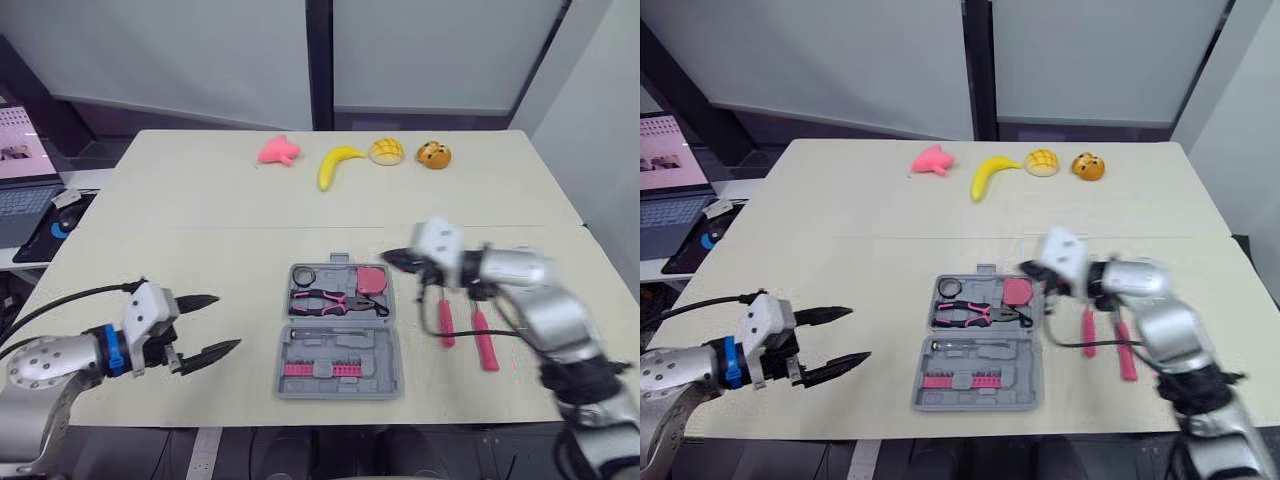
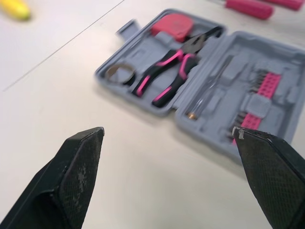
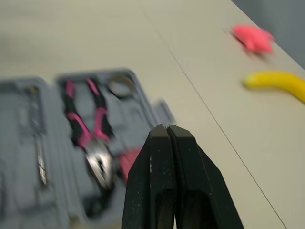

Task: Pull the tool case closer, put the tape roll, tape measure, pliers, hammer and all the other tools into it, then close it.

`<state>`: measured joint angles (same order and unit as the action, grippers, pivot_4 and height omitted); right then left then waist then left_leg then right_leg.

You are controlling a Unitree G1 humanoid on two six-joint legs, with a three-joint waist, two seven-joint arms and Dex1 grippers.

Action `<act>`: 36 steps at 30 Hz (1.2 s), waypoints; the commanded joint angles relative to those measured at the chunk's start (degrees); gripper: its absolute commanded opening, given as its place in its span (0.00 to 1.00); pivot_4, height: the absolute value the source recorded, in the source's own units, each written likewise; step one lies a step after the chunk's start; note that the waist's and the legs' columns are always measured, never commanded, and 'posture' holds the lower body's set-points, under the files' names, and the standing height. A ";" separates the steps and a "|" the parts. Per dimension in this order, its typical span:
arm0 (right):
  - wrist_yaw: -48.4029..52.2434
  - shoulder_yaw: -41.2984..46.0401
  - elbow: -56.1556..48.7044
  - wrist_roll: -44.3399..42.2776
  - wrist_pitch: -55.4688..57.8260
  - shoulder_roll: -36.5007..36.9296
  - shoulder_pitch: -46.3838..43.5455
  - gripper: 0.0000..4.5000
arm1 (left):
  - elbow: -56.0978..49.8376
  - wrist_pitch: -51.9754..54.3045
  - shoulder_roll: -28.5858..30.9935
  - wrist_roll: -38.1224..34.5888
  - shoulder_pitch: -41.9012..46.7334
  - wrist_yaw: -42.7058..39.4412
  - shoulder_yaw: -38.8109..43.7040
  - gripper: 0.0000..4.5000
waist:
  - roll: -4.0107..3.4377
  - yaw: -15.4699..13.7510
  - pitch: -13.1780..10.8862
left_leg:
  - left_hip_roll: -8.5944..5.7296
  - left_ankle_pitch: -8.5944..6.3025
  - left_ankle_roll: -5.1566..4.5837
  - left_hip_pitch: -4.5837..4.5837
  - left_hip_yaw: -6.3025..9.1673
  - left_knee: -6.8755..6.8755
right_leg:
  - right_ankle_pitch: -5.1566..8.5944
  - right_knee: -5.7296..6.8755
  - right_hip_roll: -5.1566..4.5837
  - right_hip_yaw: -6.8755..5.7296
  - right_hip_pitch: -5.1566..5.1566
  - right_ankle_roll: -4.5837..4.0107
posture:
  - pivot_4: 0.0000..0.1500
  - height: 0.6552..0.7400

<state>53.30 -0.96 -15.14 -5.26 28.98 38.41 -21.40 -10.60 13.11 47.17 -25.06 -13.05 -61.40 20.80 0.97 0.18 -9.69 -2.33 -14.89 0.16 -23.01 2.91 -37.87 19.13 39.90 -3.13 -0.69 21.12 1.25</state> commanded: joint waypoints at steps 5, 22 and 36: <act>-1.78 17.11 1.50 -1.58 -7.33 6.86 17.66 0.10 | 10.80 -6.07 -2.43 0.81 -3.57 1.98 7.80 1.00 | -0.01 0.05 0.00 | 0.12 0.01 0.00 0.01 -0.03 0.04 | 0.02 0.07 0.09 -0.03 0.00 -0.03 | 1.00 0.76; -2.82 25.84 8.50 -3.62 -14.72 7.21 40.84 0.99 | 27.83 -16.08 -6.68 2.64 -8.09 4.58 8.96 1.00 | 0.09 -0.11 0.10 | 0.13 -0.01 0.00 0.08 -0.05 0.01 | 0.02 0.04 0.02 -0.01 -0.09 -0.02 | 1.00 0.76; -12.95 15.10 8.46 -5.30 6.25 3.87 18.87 0.99 | 14.91 -16.64 -4.53 2.47 -2.75 -3.48 -0.84 1.00 | 0.10 -0.10 0.17 | 0.12 0.00 0.00 0.06 -0.04 0.00 | 0.01 0.04 0.01 -0.03 -0.10 -0.03 | 1.00 0.76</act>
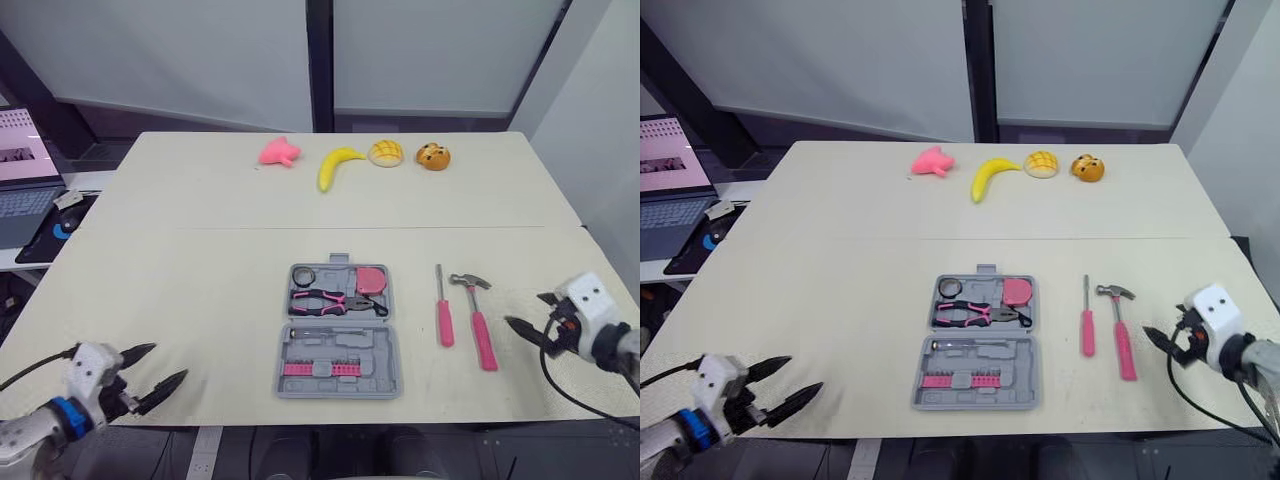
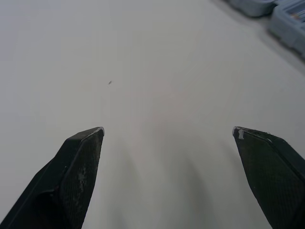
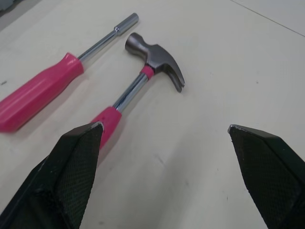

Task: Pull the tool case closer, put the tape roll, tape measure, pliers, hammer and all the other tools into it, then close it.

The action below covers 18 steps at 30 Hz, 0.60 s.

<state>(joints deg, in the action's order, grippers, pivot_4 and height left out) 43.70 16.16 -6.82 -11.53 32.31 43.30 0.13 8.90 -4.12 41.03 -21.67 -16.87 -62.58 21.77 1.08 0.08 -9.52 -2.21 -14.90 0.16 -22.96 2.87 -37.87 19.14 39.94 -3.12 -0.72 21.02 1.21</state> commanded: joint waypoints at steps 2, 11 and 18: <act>-5.71 -4.00 1.36 1.93 4.92 -2.18 -4.89 0.99 | -6.96 1.32 1.96 -1.10 2.35 -3.17 -3.33 1.00 | -0.03 -0.02 0.01 | -0.02 0.00 0.00 -0.02 -0.01 0.00 | 0.00 0.00 0.00 0.00 0.01 0.00 | 1.00 0.76; -12.87 -8.64 4.81 2.72 13.58 -7.36 -11.02 0.99 | -17.57 7.56 2.43 -1.26 7.30 -1.68 -8.46 1.00 | -0.05 0.12 0.01 | -0.03 0.01 -0.01 -0.03 -0.03 0.00 | 0.00 0.04 0.03 0.03 0.04 0.00 | 1.00 0.76; -16.29 -10.96 8.32 3.77 14.85 -10.32 -14.05 0.79 | -22.57 11.75 2.80 -1.11 8.00 0.02 -9.39 1.00 | -0.05 0.25 0.01 | -0.03 0.01 -0.01 -0.03 -0.04 0.00 | 0.00 0.04 0.05 0.04 0.05 0.00 | 1.00 0.76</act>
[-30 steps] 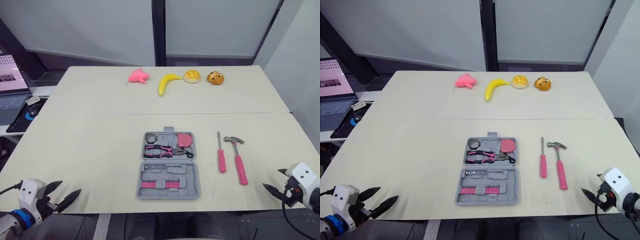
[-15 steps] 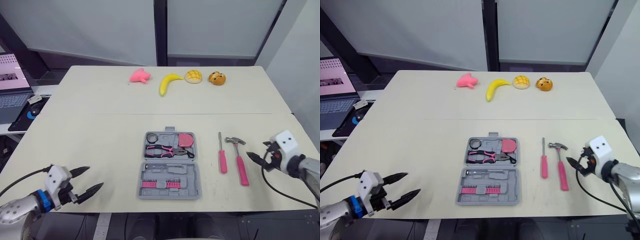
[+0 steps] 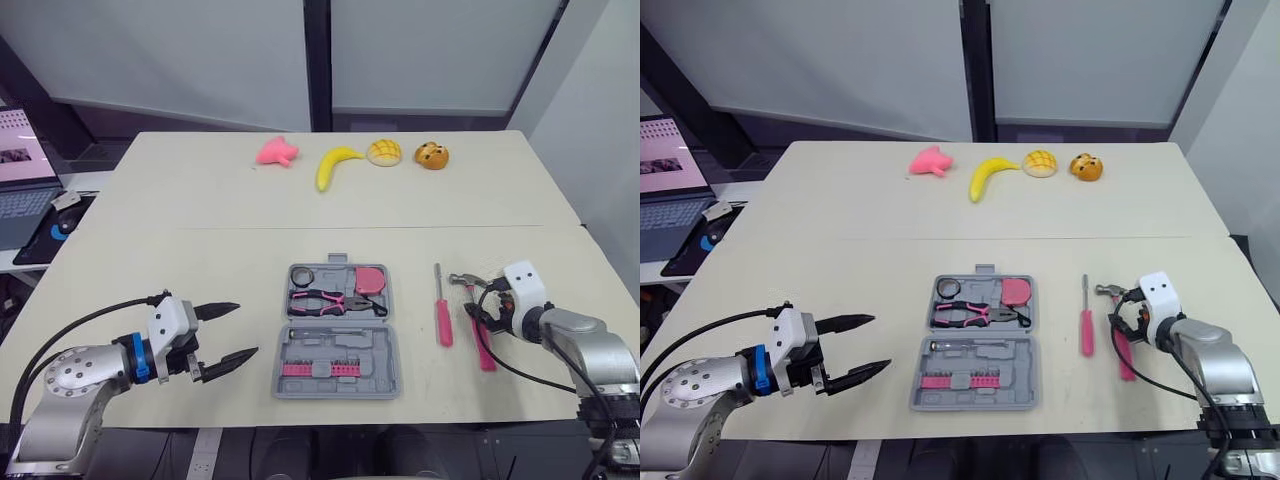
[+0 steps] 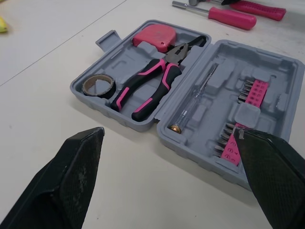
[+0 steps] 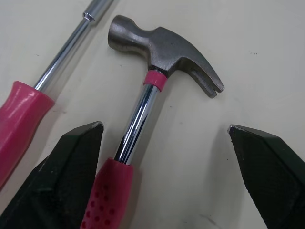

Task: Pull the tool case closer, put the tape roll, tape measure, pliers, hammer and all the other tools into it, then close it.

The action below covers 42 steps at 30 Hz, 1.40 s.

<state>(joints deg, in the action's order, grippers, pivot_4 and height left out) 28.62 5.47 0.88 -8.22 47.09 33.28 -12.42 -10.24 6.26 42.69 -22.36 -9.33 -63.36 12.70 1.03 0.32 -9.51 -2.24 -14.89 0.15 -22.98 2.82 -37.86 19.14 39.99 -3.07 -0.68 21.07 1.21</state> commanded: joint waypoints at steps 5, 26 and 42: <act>-3.32 -1.54 2.92 1.43 0.36 -1.82 -3.40 0.47 | -6.33 3.64 1.50 -0.22 0.40 1.97 -0.80 1.00 | 0.00 0.06 0.00 | -0.01 0.00 0.00 0.02 0.00 -0.02 | 0.00 0.00 0.00 0.00 -0.03 0.01 | 1.00 0.76; -13.63 10.03 -23.45 -5.21 21.09 -11.35 9.99 0.05 | -12.03 7.60 3.55 -1.28 -3.62 1.64 -0.30 1.00 | -0.02 -0.15 0.02 | 0.00 0.00 0.00 0.01 0.05 0.02 | 0.00 0.01 0.03 0.02 -0.01 0.00 | 1.00 0.76; -19.38 13.73 -21.41 -6.01 23.62 -19.46 5.98 0.12 | -9.88 4.94 3.22 -0.18 -4.12 0.98 -0.55 1.00 | -0.02 0.17 0.05 | -0.01 0.00 0.00 0.04 0.04 0.03 | 0.00 0.01 0.03 0.02 -0.01 0.01 | 1.00 0.76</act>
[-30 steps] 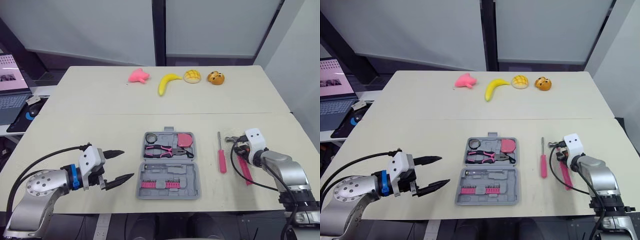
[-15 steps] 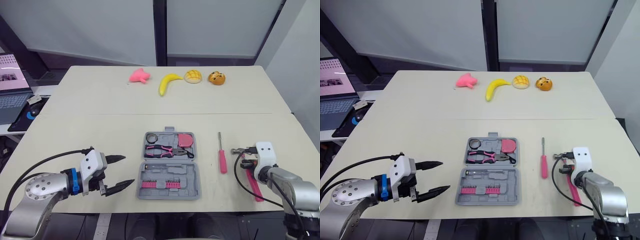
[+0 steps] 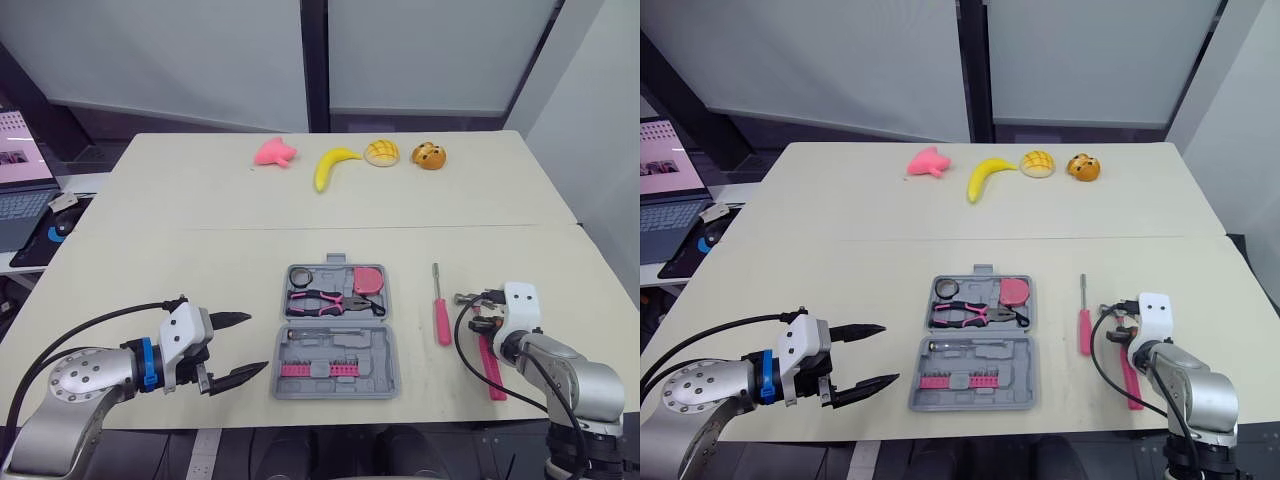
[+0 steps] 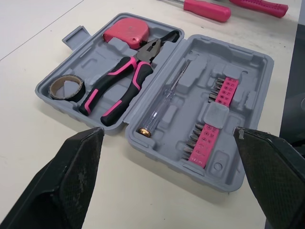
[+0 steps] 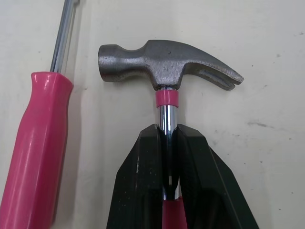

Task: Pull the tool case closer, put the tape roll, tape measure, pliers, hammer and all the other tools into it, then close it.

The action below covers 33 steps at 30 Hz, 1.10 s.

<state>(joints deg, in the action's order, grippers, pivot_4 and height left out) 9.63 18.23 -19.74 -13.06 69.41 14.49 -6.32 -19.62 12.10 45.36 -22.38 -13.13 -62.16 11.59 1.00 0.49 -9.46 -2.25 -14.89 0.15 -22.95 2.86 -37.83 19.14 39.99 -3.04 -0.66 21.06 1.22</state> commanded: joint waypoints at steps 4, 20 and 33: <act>0.39 3.76 -4.90 -3.24 2.79 -0.75 -0.58 0.34 | -1.03 -0.70 0.68 -0.93 -1.01 -0.68 0.81 1.00 | -0.02 0.02 -0.01 | 0.00 0.00 0.00 0.00 0.00 0.00 | 0.00 0.00 0.00 0.00 0.01 0.00 | 1.00 0.76; 60.98 -27.07 8.32 10.82 -64.92 56.03 -8.40 0.63 | -4.06 -5.96 -0.99 -9.31 -2.77 -7.78 4.80 1.00 | -0.34 0.89 -0.22 | 0.05 -0.02 -0.04 0.06 -0.08 -0.03 | 0.01 -0.13 0.03 -0.04 -0.11 0.04 | 1.00 0.76; 73.45 -54.74 42.47 43.84 -113.87 43.06 -41.25 0.63 | -4.85 -8.26 -1.17 -6.48 0.49 -8.58 -2.27 1.00 | -0.32 1.11 -0.26 | 0.04 -0.01 -0.02 0.07 -0.06 -0.08 | 0.00 -0.14 0.02 -0.04 -0.16 0.03 | 1.00 0.76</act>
<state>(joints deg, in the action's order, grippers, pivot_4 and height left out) 84.12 -35.09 19.87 27.18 -39.81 58.28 -45.48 -23.16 4.59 44.28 -29.12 -12.79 -71.25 9.82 0.68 1.60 -9.72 -2.21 -14.90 0.13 -22.87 2.79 -37.92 19.14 39.85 -3.02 -0.70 20.90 1.25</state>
